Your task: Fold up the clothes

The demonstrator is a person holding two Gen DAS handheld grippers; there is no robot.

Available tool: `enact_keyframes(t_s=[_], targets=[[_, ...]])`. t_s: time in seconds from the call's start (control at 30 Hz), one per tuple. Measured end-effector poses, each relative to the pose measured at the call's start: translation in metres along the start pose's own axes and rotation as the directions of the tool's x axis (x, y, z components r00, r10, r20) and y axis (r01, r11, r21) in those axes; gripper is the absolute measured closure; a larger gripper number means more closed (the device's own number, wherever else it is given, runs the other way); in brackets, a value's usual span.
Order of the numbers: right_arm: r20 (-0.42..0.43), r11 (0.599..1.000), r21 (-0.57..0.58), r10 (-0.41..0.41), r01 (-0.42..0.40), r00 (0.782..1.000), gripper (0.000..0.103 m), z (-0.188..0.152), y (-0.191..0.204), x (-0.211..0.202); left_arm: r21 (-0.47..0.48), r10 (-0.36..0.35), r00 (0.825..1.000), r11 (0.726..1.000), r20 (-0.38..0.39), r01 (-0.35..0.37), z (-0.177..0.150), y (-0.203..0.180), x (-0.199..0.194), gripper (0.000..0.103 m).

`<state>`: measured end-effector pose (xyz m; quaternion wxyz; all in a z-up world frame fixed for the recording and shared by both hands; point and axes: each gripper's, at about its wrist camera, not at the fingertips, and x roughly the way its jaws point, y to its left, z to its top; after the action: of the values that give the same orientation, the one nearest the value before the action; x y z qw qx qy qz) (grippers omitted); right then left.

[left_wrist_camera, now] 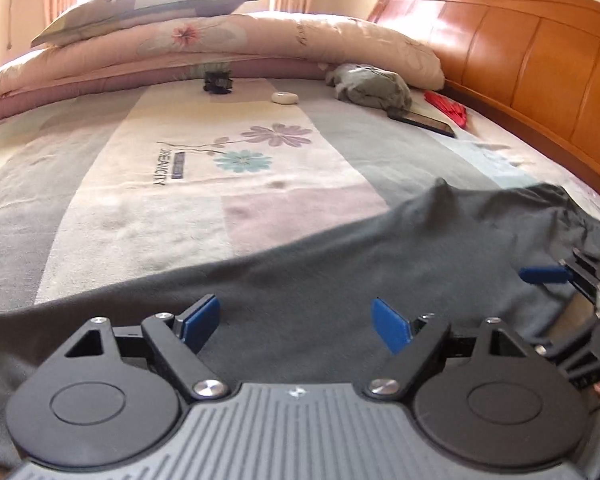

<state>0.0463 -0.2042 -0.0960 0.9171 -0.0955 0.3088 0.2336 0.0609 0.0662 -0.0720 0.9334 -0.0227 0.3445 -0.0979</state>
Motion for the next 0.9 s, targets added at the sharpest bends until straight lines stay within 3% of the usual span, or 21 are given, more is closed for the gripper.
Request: enact_keyframes(t_s=[0.1, 0.2, 0.4, 0.6, 0.77, 0.9], targets=[[-0.002, 1.0, 0.003, -0.008, 0.008, 1.0, 0.0, 0.0, 0.001, 0.0, -0.078, 0.013, 1.0, 0.997, -0.01, -0.014, 0.0, 0.026, 0.017, 0.02], [-0.01, 1.0, 0.004, -0.011, 0.011, 1.0, 0.0, 0.001, 0.002, 0.001, -0.082, 0.017, 1.0, 0.997, 0.016, -0.016, -0.012, 0.044, 0.013, 0.02], [-0.017, 1.0, 0.007, -0.015, 0.015, 1.0, 0.0, 0.002, 0.002, 0.002, -0.16, 0.125, 0.992, 0.98, 0.008, -0.122, -0.019, 0.091, -0.017, 0.02], [-0.024, 1.0, 0.011, -0.022, 0.022, 0.999, 0.0, 0.004, 0.003, 0.004, -0.135, 0.137, 0.99, 0.981, -0.025, -0.139, -0.036, 0.105, -0.037, 0.019], [-0.029, 1.0, 0.011, -0.025, 0.025, 0.999, 0.0, 0.005, 0.003, 0.004, -0.063, 0.21, 0.976, 0.975, -0.048, -0.213, -0.063, 0.102, -0.06, 0.019], [-0.029, 1.0, 0.013, -0.027, 0.027, 0.999, 0.0, 0.005, 0.004, 0.005, -0.025, 0.249, 0.967, 0.968, -0.061, -0.251, -0.056, 0.107, -0.072, 0.019]])
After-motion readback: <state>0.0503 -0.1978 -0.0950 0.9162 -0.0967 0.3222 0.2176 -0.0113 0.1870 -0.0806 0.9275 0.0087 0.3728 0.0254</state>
